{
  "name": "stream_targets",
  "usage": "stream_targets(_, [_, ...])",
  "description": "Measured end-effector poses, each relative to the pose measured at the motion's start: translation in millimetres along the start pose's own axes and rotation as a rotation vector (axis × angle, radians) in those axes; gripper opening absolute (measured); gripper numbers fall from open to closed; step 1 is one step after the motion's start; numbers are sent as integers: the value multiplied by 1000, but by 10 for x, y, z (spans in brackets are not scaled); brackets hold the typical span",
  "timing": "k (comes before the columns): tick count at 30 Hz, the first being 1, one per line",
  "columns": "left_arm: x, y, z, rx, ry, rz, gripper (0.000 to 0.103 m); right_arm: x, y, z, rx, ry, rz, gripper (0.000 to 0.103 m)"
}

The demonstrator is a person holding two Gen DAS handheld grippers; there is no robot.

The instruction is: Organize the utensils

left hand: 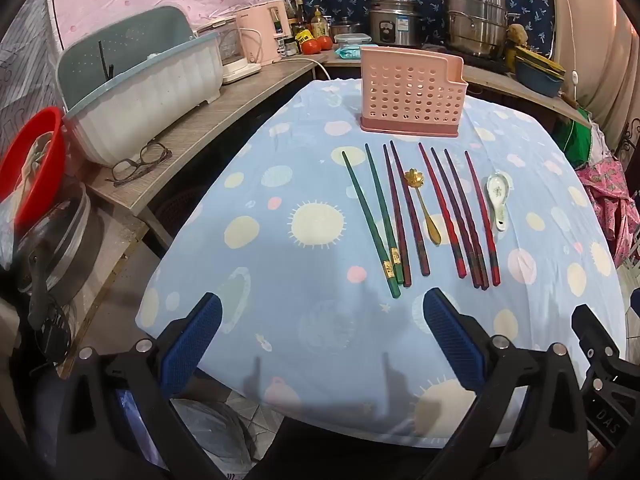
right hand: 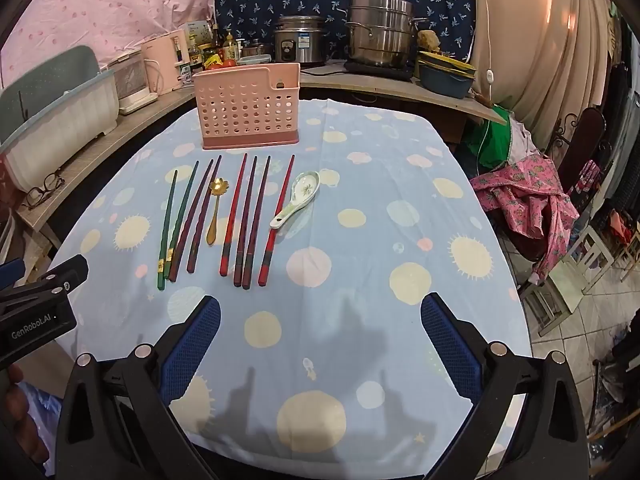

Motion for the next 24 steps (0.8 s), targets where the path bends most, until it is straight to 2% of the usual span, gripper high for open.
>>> stream_targets(24, [8, 32, -18, 2, -4, 0, 96, -4, 5, -4, 4, 7, -9, 96])
Point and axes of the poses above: each gripper's, at about its wrist camera, not at the fingertips, and z roughly against the way its jaws point, y to its left, x to its top, the point moved 8 cm from there along -z, roughly the way its jaws point, and after that the axes turned 15 degrees about -y, right-handed, at the moved point
